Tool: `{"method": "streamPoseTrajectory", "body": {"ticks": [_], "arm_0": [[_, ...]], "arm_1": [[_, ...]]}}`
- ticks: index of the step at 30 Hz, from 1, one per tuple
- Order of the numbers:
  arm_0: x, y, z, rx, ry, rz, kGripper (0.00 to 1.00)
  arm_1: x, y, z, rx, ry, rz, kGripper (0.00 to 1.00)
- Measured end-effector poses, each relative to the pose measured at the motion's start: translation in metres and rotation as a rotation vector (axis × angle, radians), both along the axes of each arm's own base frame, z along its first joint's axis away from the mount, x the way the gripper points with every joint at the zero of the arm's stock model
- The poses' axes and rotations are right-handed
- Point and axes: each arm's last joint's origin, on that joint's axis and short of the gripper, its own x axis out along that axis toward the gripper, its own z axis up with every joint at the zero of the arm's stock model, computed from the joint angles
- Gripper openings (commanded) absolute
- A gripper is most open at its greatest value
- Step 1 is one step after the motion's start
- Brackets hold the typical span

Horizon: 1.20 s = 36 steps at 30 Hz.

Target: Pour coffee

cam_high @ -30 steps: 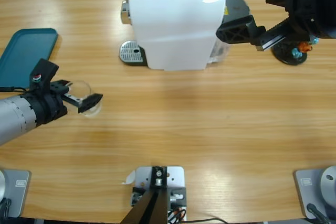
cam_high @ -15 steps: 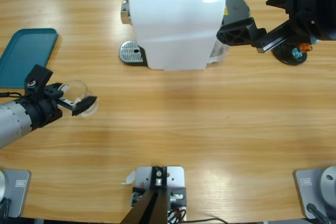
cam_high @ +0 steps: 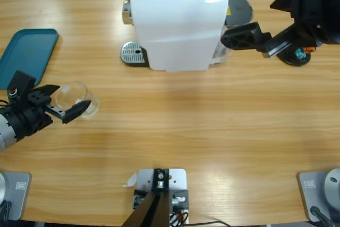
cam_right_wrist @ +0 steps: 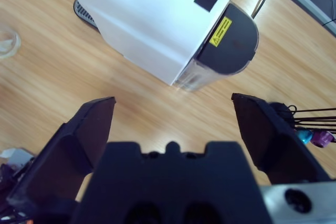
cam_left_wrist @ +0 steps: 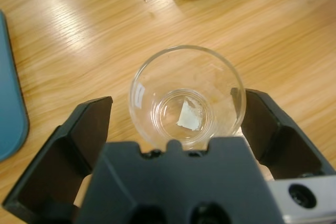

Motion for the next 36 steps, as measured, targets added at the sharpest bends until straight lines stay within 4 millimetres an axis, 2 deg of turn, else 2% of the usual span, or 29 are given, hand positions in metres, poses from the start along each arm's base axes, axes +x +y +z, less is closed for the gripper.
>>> {"method": "streamPoseTrajectory", "body": {"ticks": [1, 3, 5, 7, 9, 10, 21, 25, 31, 36], "arm_0": [[0.0, 0.001, -0.001, -0.008, -0.006, 0.003, 0.962], [-0.001, 0.0, -0.004, -0.012, -0.008, -0.002, 0.777], [-0.001, -0.001, -0.006, -0.009, -0.007, -0.009, 0.662], [-0.002, -0.001, -0.008, -0.007, -0.007, -0.011, 0.42], [-0.002, 0.0, -0.009, -0.011, -0.008, -0.011, 0.108], [-0.002, 0.0, -0.01, -0.014, -0.009, -0.012, 0.009], [-0.001, 0.002, -0.01, 0.003, -0.055, 0.0, 0.0], [-0.002, 0.002, -0.008, 0.013, -0.063, -0.038, 0.0], [-0.006, 0.002, 0.015, -0.051, -0.078, -0.264, 0.0], [0.004, -0.002, 0.038, -0.053, -0.126, -0.384, 0.0]], "arm_1": [[0.0, 0.0, 0.003, -0.001, 0.003, 0.006, 1.0], [0.0, 0.001, 0.01, 0.004, 0.001, 0.02, 1.0], [0.001, 0.003, 0.016, 0.009, -0.003, 0.026, 1.0], [0.002, 0.006, 0.017, 0.005, 0.001, 0.027, 1.0], [0.003, 0.008, 0.015, -0.005, 0.006, 0.028, 1.0], [0.003, 0.008, 0.014, -0.008, 0.008, 0.028, 1.0], [0.003, 0.008, 0.014, -0.001, 0.013, 0.018, 1.0], [0.003, 0.008, 0.004, 0.006, 0.029, -0.013, 1.0], [0.003, 0.004, 0.001, -0.003, 0.004, -0.039, 1.0], [-0.008, -0.018, 0.01, 0.055, -0.029, -0.018, 1.0]]}}
